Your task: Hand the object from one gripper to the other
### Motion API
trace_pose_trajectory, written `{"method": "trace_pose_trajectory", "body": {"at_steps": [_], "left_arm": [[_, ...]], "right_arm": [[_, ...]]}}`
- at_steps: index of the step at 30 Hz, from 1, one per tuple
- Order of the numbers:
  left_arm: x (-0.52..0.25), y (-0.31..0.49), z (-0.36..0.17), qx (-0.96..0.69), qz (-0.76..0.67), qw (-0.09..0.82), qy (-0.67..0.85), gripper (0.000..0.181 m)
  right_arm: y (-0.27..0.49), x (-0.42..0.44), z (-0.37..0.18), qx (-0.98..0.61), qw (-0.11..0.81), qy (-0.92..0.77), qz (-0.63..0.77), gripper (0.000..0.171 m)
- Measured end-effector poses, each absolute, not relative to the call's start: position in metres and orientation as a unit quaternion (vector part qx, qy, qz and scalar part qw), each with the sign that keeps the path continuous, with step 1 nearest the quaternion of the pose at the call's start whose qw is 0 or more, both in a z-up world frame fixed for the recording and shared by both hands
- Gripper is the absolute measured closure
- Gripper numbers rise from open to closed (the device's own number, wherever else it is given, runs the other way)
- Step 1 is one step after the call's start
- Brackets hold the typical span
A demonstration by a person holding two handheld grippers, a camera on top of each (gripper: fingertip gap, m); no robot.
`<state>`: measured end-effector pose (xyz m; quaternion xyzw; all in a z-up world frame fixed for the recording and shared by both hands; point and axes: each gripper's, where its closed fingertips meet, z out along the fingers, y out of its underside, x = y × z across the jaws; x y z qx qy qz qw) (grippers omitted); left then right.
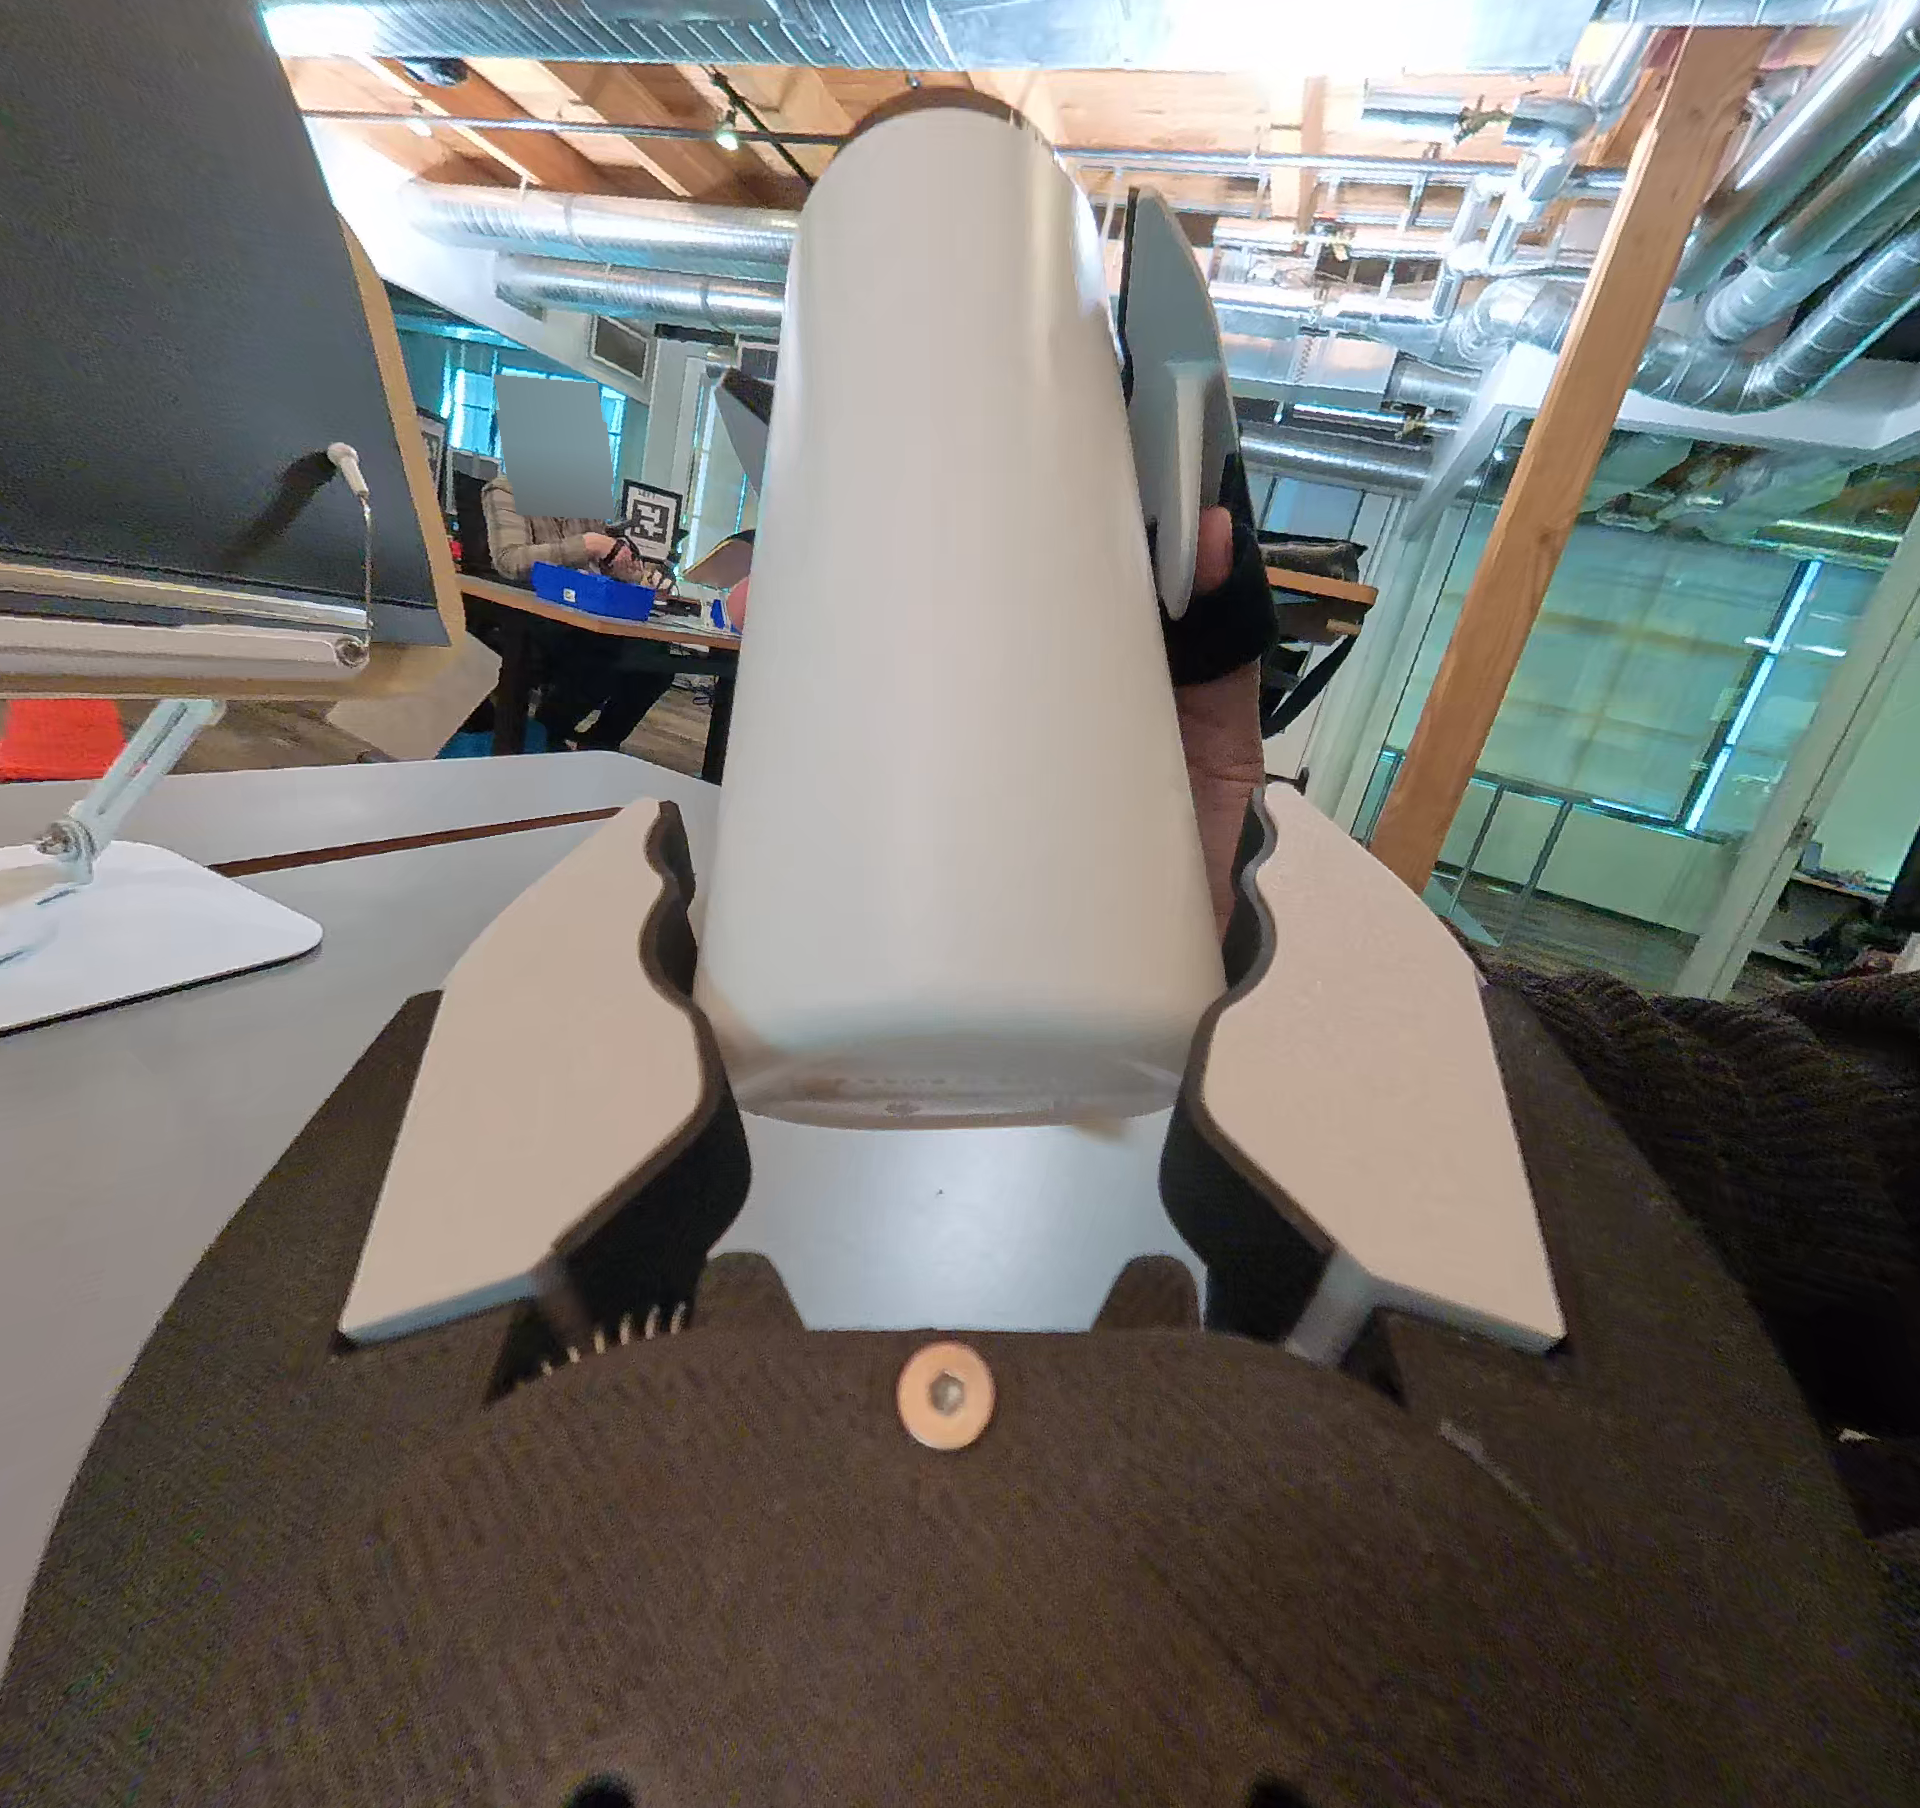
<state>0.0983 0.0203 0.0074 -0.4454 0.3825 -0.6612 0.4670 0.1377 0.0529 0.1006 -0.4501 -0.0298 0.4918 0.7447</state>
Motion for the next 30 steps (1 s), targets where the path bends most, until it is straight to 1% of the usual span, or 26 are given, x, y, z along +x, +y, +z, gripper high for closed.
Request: {"method": "trace_pose_trajectory", "body": {"at_steps": [15,19,23,26,30], "left_arm": [[0.085,0.038,0.02,-0.443,-0.666,0.472,0.371,0.082],[0.083,0.041,0.021,-0.442,-0.667,0.472,0.37,0.082],[0.085,0.039,0.017,-0.441,-0.666,0.469,0.377,0.082],[0.092,0.037,0.005,-0.451,-0.669,0.443,0.39,0.082],[0.099,0.038,-0.011,-0.473,-0.643,0.426,0.426,0.067]], "right_arm": [[0.061,0.139,0.089,-0.468,0.723,-0.02,0.508,0.079],[0.062,0.14,0.085,-0.472,0.712,-0.017,0.52,0.083],[0.061,0.14,0.084,-0.482,0.708,-0.024,0.515,0.084],[0.065,0.14,0.08,-0.514,0.701,-0.032,0.493,0.084],[0.067,0.143,0.078,-0.559,0.69,-0.053,0.457,0.085]]}}
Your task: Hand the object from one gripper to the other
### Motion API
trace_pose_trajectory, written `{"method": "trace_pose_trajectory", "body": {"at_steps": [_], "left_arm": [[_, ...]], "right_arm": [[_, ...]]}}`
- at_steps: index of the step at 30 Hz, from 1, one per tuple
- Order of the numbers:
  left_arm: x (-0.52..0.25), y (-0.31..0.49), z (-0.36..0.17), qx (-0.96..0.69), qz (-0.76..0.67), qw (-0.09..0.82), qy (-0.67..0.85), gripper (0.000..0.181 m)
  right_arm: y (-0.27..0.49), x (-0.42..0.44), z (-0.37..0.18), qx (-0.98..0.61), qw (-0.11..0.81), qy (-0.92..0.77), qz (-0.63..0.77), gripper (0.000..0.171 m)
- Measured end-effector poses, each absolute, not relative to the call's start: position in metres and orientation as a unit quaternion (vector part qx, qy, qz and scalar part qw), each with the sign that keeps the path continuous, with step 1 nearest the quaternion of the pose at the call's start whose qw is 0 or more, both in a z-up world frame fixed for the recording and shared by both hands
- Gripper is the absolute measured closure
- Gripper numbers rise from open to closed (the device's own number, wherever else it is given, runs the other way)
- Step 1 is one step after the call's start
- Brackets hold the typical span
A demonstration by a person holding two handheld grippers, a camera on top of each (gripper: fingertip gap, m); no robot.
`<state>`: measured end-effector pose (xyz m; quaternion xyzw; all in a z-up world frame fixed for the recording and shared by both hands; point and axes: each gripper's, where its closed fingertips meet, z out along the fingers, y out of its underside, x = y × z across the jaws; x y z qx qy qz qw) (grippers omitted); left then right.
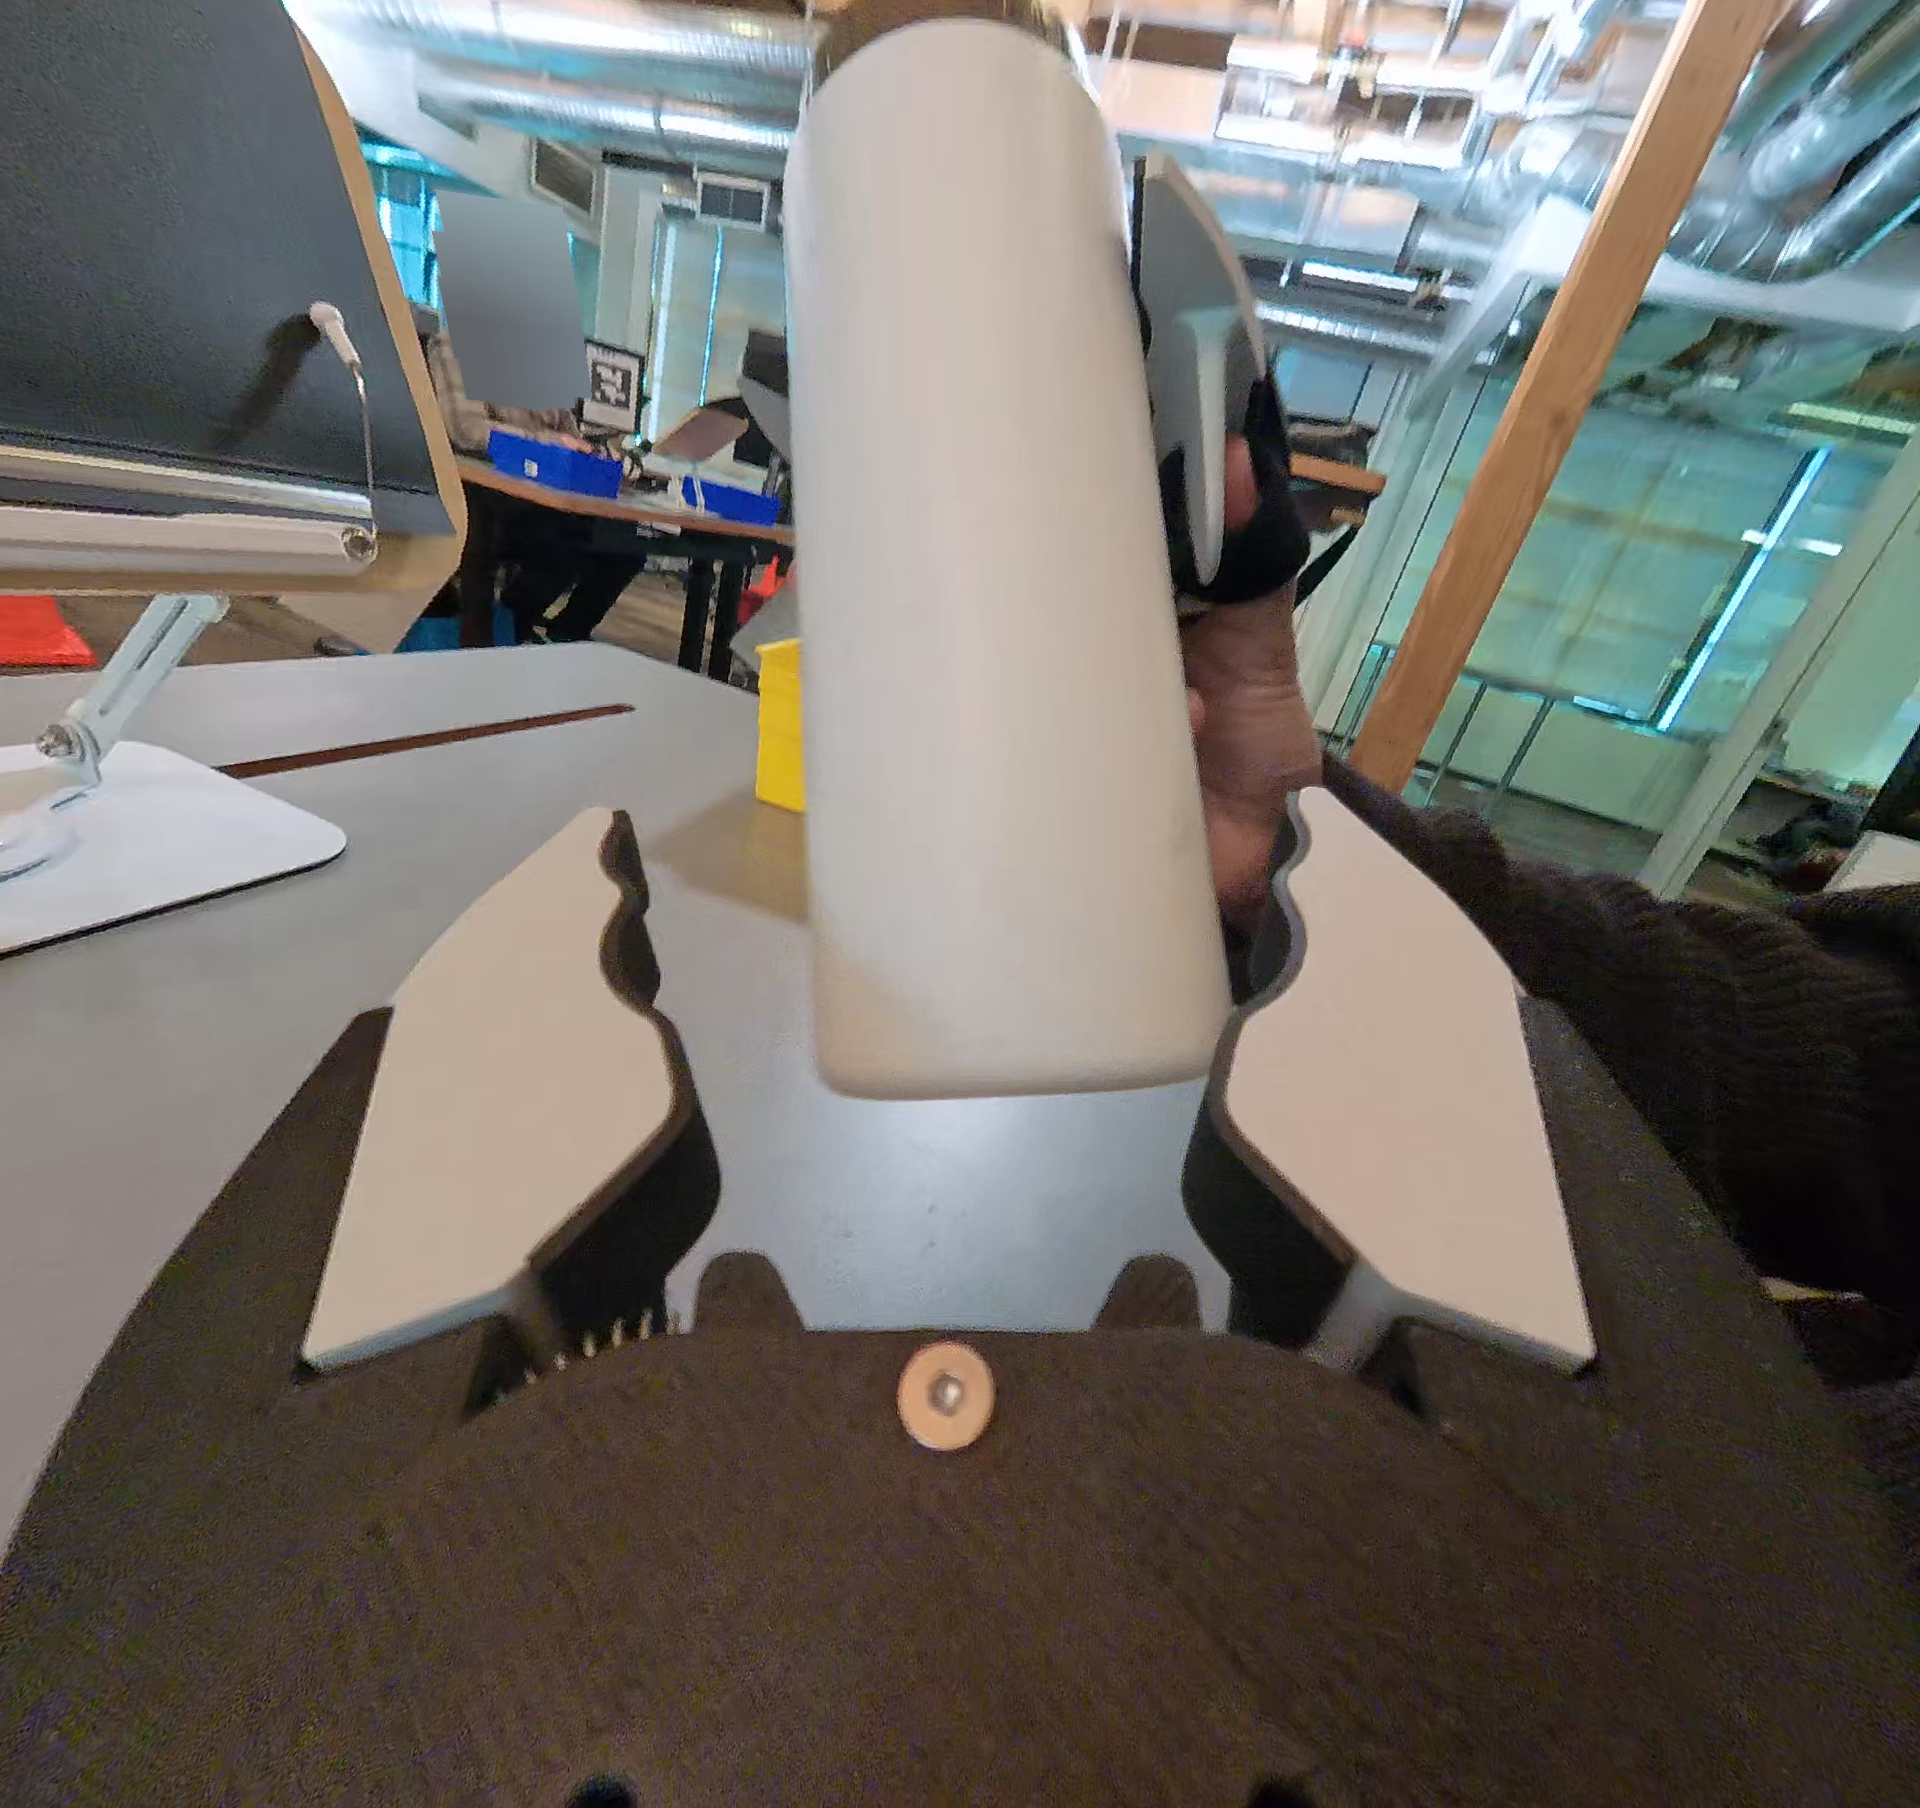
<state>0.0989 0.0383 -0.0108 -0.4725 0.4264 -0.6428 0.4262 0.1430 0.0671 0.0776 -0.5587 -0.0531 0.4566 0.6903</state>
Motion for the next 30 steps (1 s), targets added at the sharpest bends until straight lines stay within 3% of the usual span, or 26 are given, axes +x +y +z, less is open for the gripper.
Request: {"method": "trace_pose_trajectory", "body": {"at_steps": [11,26,30], "left_arm": [[0.11,0.012,-0.044,-0.508,-0.617,0.312,0.514,0.065],[0.118,0.003,-0.061,-0.508,-0.584,0.328,0.542,0.065],[0.118,0.006,-0.06,-0.505,-0.574,0.348,0.542,0.076]], "right_arm": [[0.061,0.111,0.061,-0.664,0.637,-0.187,0.344,0.084],[0.063,0.076,0.04,-0.695,0.607,-0.235,0.307,0.084],[0.061,0.069,0.04,-0.694,0.604,-0.244,0.308,0.084]]}}
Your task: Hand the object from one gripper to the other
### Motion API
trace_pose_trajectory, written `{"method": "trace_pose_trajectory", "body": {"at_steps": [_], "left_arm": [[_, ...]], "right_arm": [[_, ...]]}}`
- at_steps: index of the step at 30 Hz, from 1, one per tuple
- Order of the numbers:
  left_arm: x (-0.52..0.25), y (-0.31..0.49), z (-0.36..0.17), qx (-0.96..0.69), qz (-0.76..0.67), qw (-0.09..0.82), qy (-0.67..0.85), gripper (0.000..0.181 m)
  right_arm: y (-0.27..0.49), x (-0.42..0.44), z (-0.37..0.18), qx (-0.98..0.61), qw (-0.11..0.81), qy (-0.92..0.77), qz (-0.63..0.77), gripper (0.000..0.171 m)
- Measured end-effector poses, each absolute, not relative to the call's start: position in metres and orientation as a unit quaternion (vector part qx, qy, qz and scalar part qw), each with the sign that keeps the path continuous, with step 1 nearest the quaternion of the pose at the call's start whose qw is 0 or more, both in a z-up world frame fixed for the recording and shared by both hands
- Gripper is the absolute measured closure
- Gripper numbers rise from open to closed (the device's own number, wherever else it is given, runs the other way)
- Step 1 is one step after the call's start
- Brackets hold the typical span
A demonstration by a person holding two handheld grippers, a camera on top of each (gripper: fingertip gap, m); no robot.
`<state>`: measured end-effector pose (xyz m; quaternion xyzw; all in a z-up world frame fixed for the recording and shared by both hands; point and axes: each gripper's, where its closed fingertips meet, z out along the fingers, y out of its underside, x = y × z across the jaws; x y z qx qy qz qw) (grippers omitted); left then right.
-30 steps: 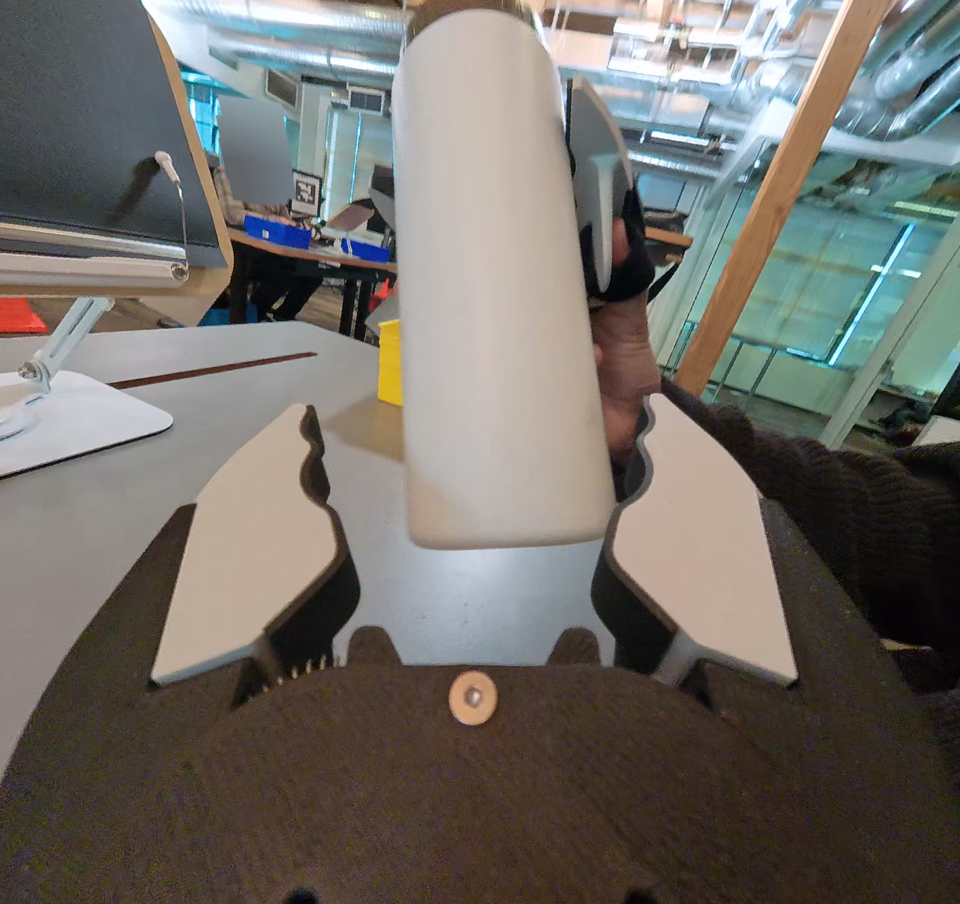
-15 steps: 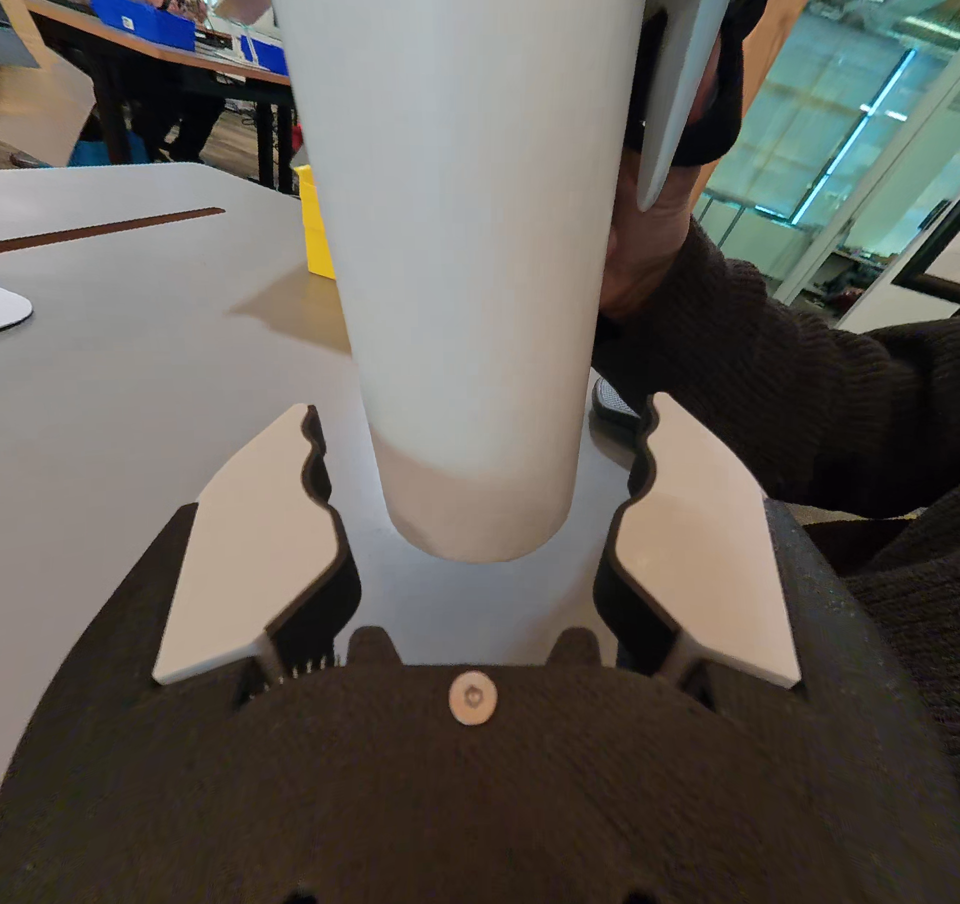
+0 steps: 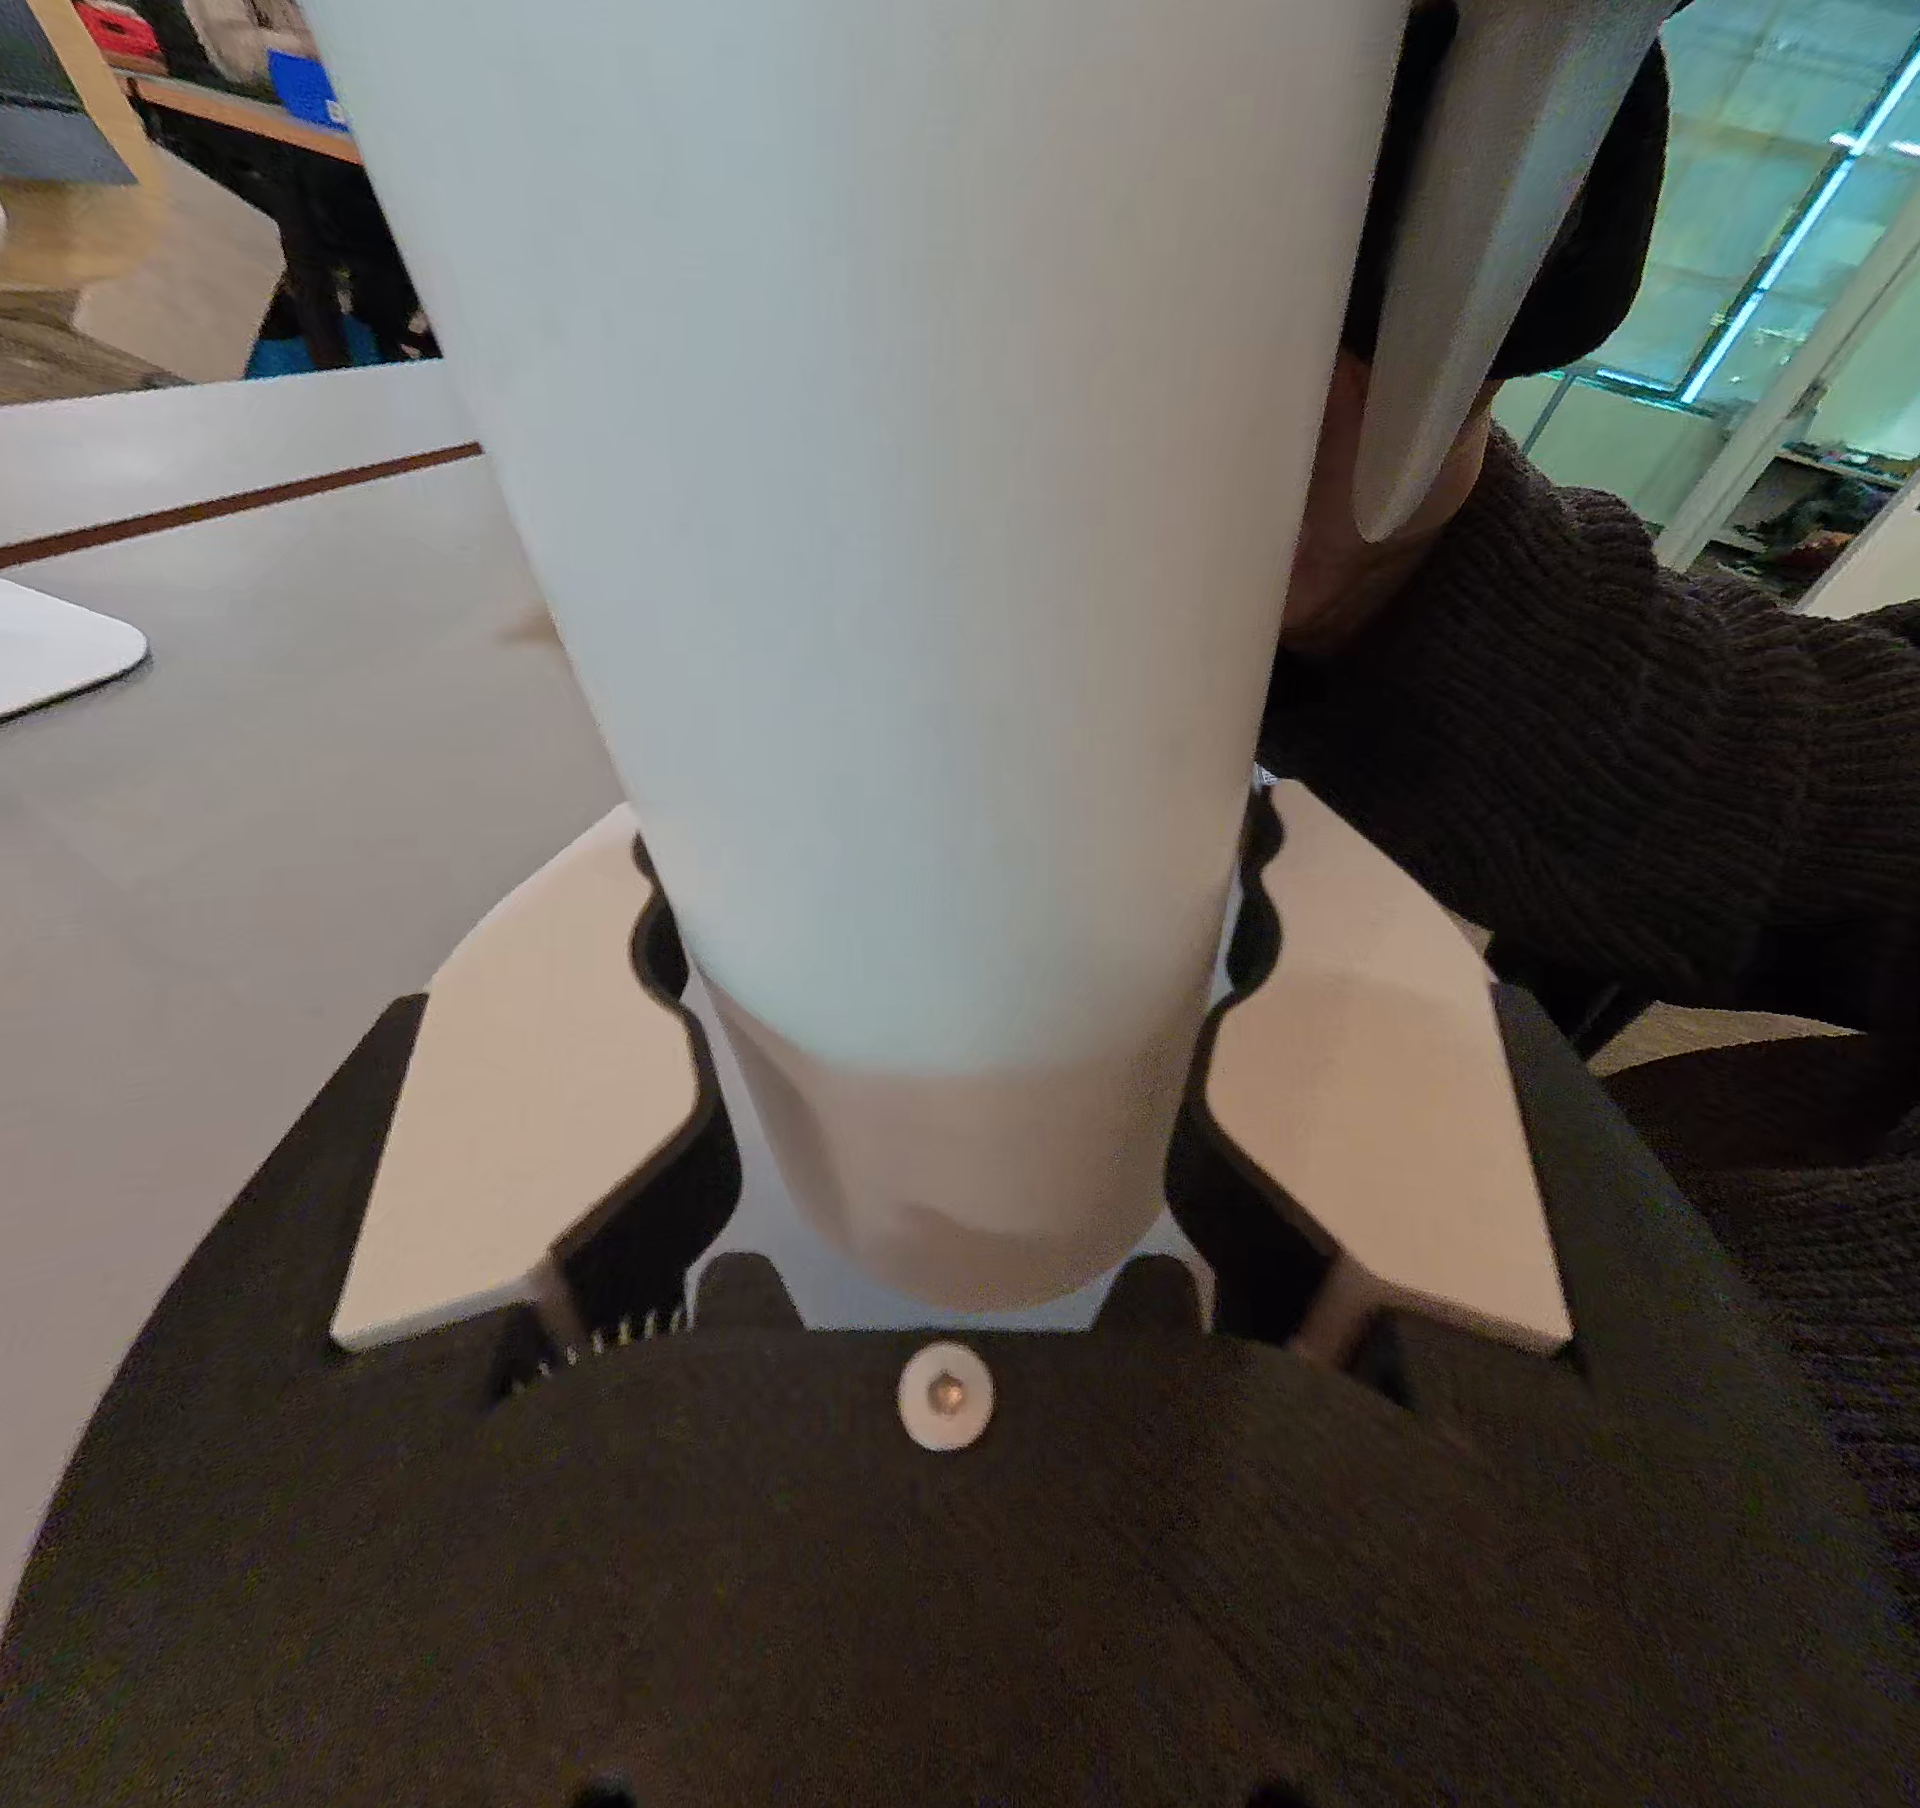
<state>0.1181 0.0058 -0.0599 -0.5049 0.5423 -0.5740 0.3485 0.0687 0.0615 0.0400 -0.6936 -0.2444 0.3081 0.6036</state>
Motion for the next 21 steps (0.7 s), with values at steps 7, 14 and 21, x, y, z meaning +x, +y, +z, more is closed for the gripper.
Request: {"method": "trace_pose_trajectory", "body": {"at_steps": [7,14,21], "left_arm": [[0.117,0.01,-0.053,-0.495,-0.568,0.376,0.539,0.08],[0.114,0.025,-0.041,-0.501,-0.549,0.421,0.52,0.081],[0.103,0.06,-0.026,-0.542,-0.563,0.424,0.458,0.083]], "right_arm": [[0.059,0.07,0.049,-0.678,0.619,-0.247,0.31,0.084],[0.062,0.082,0.056,-0.675,0.634,-0.231,0.296,0.077],[0.067,0.109,0.063,-0.675,0.657,-0.194,0.276,0.071]]}}
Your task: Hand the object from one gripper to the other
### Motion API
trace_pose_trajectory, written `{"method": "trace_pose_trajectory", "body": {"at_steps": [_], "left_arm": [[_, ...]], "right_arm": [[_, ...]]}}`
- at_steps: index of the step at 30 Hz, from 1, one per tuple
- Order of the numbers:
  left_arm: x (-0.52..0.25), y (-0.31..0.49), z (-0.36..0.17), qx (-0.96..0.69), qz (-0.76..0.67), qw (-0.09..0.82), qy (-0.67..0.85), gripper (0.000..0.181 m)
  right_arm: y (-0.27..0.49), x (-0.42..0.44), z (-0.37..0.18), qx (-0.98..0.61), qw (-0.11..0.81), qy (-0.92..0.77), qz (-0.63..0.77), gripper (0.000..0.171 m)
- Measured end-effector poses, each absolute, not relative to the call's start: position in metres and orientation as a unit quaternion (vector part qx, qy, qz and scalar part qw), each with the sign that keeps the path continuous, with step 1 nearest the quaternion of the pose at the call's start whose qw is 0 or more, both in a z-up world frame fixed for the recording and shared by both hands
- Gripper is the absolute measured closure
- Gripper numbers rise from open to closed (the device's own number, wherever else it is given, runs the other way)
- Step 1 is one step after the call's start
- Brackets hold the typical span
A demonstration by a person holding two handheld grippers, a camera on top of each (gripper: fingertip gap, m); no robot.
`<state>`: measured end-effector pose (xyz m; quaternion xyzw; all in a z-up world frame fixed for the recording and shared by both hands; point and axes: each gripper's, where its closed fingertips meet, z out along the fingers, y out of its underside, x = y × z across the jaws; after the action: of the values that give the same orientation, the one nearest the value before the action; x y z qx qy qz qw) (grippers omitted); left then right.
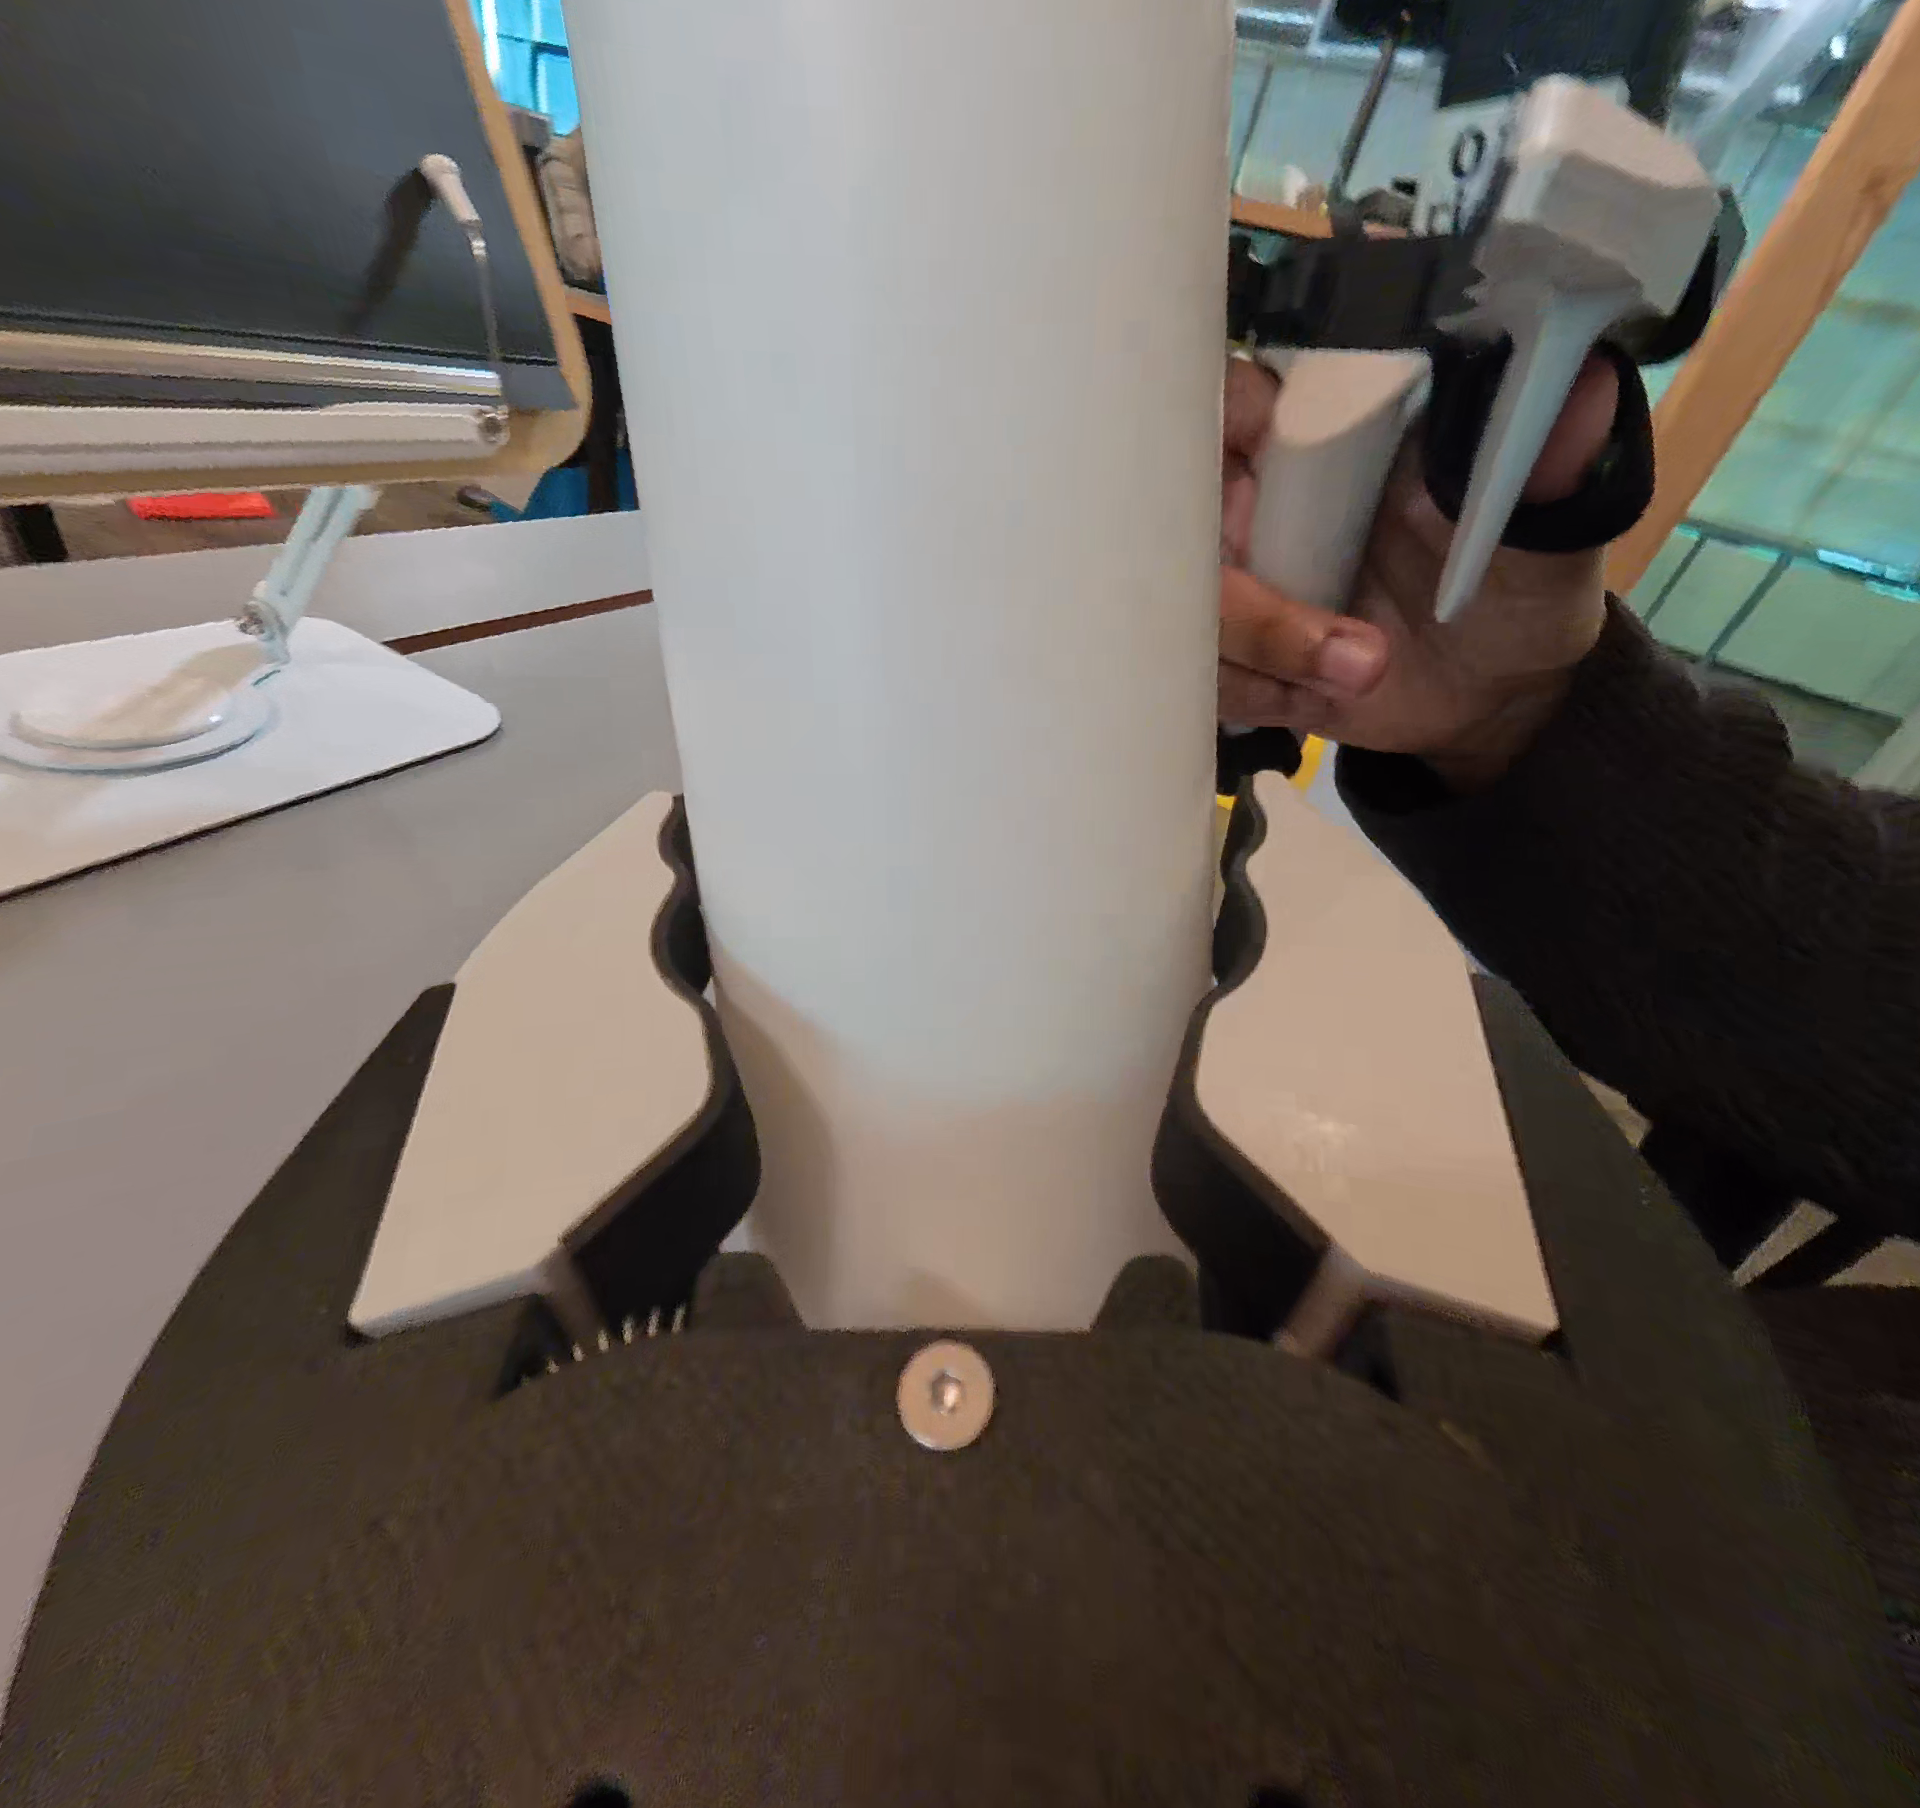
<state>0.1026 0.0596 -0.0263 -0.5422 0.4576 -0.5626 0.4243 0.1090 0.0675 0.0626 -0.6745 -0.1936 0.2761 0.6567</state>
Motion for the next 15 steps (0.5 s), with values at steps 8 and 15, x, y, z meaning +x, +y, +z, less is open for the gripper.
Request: {"method": "trace_pose_trajectory", "body": {"at_steps": [8,15], "left_arm": [[0.078,0.105,-0.026,-0.612,-0.568,0.363,0.414,0.082],[0.051,0.136,-0.017,-0.602,-0.399,0.46,0.517,0.082]], "right_arm": [[0.07,0.131,0.066,-0.676,0.678,-0.188,0.218,0.071],[0.07,0.138,0.067,-0.675,0.683,-0.18,0.213,0.073]]}}
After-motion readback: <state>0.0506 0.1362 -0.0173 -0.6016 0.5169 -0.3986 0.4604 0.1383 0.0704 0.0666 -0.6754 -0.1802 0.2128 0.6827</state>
